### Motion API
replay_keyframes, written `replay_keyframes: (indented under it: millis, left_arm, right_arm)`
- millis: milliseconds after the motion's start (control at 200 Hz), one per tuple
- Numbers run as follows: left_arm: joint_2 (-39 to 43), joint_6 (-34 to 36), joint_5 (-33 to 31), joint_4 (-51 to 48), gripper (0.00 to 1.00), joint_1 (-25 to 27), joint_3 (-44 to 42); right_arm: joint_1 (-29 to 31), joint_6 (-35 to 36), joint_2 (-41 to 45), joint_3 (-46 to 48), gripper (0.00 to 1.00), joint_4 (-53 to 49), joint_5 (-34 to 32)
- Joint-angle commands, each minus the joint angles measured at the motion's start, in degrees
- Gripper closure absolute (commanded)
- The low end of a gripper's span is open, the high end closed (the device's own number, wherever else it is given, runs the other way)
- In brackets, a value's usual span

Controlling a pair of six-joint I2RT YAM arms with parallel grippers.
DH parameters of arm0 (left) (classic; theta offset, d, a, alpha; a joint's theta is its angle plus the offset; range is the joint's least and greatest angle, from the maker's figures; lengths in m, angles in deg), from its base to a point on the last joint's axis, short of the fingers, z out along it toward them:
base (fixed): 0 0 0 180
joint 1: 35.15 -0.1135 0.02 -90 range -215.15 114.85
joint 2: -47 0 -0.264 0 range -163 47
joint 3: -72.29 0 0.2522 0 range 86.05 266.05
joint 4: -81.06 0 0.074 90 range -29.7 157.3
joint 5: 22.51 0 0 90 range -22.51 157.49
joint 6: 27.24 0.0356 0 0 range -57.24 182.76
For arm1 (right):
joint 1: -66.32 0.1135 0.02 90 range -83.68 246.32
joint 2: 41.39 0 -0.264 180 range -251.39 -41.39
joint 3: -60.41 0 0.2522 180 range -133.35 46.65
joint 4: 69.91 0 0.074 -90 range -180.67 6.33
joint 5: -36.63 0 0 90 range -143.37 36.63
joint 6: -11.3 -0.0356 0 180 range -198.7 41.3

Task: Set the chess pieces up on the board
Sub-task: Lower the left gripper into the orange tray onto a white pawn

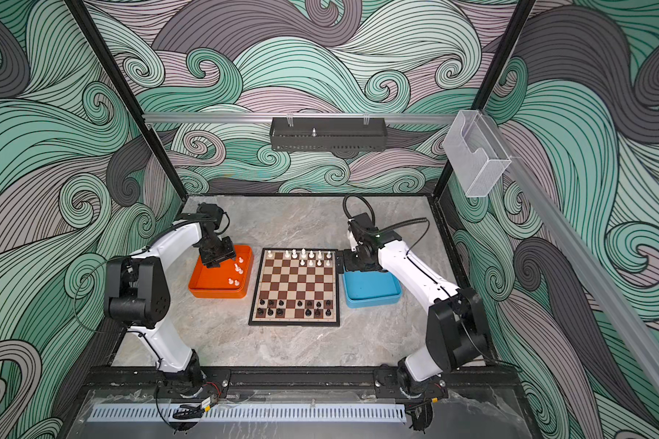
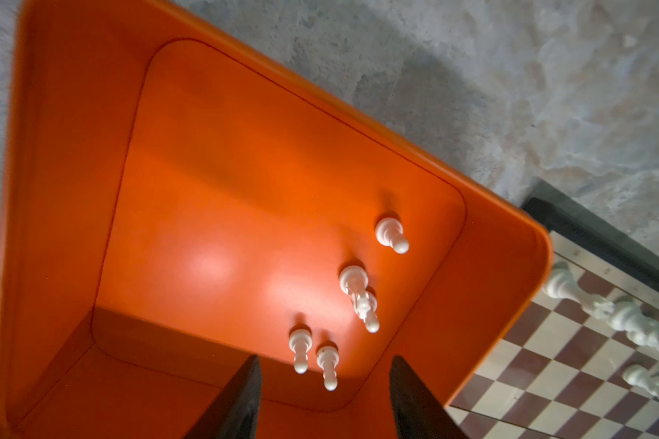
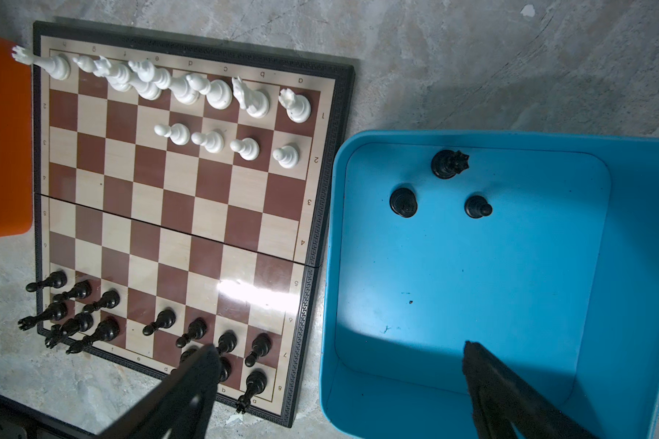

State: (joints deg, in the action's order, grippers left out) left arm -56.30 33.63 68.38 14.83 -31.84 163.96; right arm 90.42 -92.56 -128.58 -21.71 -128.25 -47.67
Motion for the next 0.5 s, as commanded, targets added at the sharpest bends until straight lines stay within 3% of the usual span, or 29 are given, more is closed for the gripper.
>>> replay_keyframes:
  millis: [0, 495]
  left_arm:
    - [-1.8, -2.0, -2.5, -2.2, 0.44, 1.1, 2.4]
    - [-8.1, -2.4, -2.8, -2.0, 0.5, 2.6, 6.3]
  right_arm:
    - [-0.8, 0.8, 1.6, 0.8, 0.01, 0.8, 1.1]
    - [-1.9, 1.0, 1.9, 2.0, 0.01, 1.1, 1.5]
